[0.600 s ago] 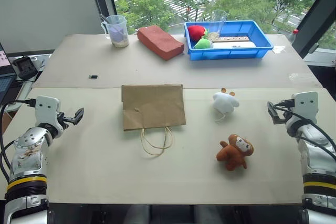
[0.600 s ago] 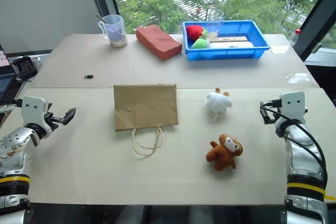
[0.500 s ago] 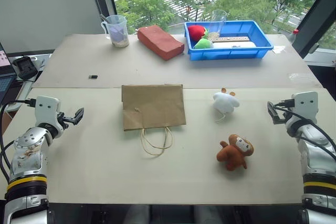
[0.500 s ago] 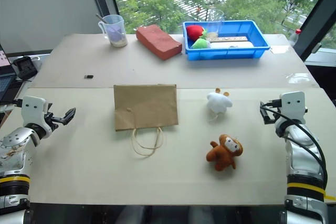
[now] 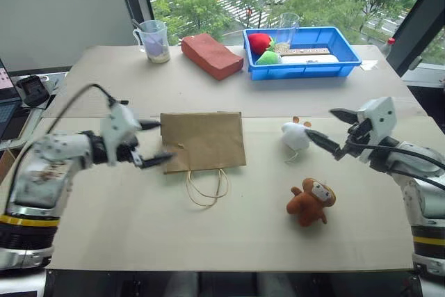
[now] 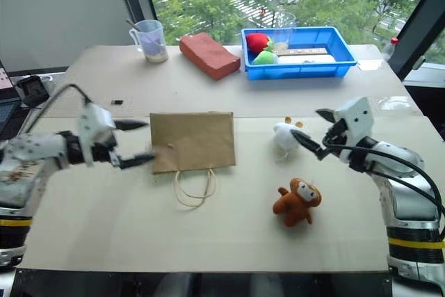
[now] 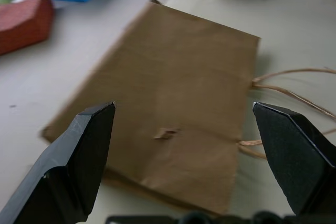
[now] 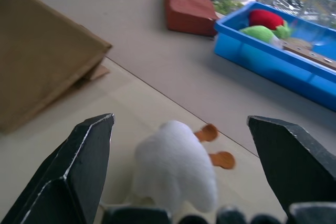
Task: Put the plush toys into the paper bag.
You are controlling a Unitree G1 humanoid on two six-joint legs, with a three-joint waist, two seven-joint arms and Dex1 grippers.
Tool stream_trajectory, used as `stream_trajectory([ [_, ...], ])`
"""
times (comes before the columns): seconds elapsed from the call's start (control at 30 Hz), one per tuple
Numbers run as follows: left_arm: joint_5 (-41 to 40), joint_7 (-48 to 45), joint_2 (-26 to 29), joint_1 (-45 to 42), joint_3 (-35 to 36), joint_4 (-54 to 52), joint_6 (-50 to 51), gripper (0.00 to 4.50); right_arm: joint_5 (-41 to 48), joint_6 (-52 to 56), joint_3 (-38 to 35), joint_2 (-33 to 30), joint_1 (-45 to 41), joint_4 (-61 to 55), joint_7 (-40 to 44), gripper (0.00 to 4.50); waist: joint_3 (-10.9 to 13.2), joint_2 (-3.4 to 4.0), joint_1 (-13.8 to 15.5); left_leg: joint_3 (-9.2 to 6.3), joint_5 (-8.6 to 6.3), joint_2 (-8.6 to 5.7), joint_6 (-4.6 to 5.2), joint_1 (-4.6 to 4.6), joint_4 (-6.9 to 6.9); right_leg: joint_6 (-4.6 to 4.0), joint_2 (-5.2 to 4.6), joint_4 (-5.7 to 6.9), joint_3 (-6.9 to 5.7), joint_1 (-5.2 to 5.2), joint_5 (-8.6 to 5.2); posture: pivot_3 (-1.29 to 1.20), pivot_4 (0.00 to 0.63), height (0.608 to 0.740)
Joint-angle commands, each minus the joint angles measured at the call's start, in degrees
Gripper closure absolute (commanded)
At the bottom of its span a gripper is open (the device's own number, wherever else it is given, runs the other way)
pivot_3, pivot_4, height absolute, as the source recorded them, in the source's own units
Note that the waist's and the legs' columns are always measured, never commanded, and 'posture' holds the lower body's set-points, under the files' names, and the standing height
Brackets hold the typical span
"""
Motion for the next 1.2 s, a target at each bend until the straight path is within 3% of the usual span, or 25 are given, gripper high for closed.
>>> stream_trajectory([
  [0.03, 3.18, -7.36, -0.39, -3.37, -6.35, -1.81, -6.76, 0.06, 6.94, 6.20, 2.59, -2.01, 1.59, -12.20, 4.32, 0.00, 0.00, -0.01, 0.10, -0.01, 0.00, 0.00, 0.00, -0.01, 0.00, 0.00, 0.00, 0.00, 0.00, 0.00, 0.00, 0.00, 0.150, 0.740],
  [0.3, 10.90, -17.03, -6.14, -10.86, -16.84, 10.08, -22.73, 0.06, 11.81, 13.13, 5.62, -2.68, 4.80, -25.34, 2.55, 0.00, 0.01, -0.04, 0.56, -0.01, 0.00, -0.02, 0.00, -0.03, 0.14, -0.01, 0.00, -0.08, -0.01, 0.07, -0.01, 0.00, 0.150, 0.740],
  [0.6, 16.51, -15.95, -13.45, -14.99, -20.36, 20.77, -30.41, 0.06, 12.79, 14.96, 4.92, -1.84, 8.85, -30.91, -2.66, 0.00, 0.02, -0.05, 1.54, -0.03, 0.00, -0.01, 0.01, -0.06, 0.18, -0.01, 0.01, -0.06, -0.02, 0.05, -0.01, 0.00, 0.150, 0.740],
  [0.93, 16.40, -18.23, -15.10, -16.23, -20.19, 23.35, -30.23, 4.47, 11.37, 13.38, 4.57, -1.76, 9.84, -30.08, -4.80, 0.00, 0.02, -0.06, 1.59, -0.03, 0.00, -0.02, 0.01, -0.06, 0.25, 0.00, 0.01, -0.02, -0.02, 0.07, -0.02, 0.00, 0.150, 0.740],
  [1.2, 1.14, -9.38, -19.26, -23.39, -9.23, 17.10, 10.90, 4.47, 8.11, 12.05, 4.60, -0.85, 10.64, -28.72, -7.22, 0.00, 0.05, -0.11, 1.46, -0.12, 0.00, -0.03, 0.01, -0.16, 0.42, 0.03, 0.01, 0.05, -0.08, 0.06, -0.03, 0.00, 0.150, 0.740],
])
